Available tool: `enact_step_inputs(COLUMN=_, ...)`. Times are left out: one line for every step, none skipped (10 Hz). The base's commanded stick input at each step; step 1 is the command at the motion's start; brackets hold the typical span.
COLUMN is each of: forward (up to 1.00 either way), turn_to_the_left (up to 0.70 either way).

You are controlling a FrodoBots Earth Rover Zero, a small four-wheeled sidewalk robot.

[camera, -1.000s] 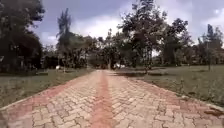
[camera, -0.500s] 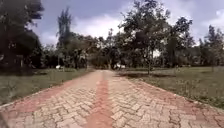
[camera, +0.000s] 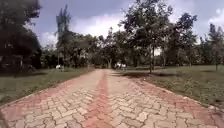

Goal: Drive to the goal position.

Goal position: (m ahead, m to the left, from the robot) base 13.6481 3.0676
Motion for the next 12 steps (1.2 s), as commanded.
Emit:
enact_step_inputs(forward=0.7, turn_to_the_left=0.0)
enact_step_inputs(forward=0.7, turn_to_the_left=0.0)
enact_step_inputs(forward=0.7, turn_to_the_left=0.0)
enact_step_inputs(forward=0.7, turn_to_the_left=0.0)
enact_step_inputs(forward=0.7, turn_to_the_left=0.0)
enact_step_inputs(forward=0.7, turn_to_the_left=0.0)
enact_step_inputs(forward=0.7, turn_to_the_left=0.0)
enact_step_inputs(forward=0.7, turn_to_the_left=0.0)
enact_step_inputs(forward=0.7, turn_to_the_left=0.0)
enact_step_inputs(forward=0.7, turn_to_the_left=0.0)
enact_step_inputs(forward=0.7, turn_to_the_left=0.0)
enact_step_inputs(forward=0.7, turn_to_the_left=0.0)
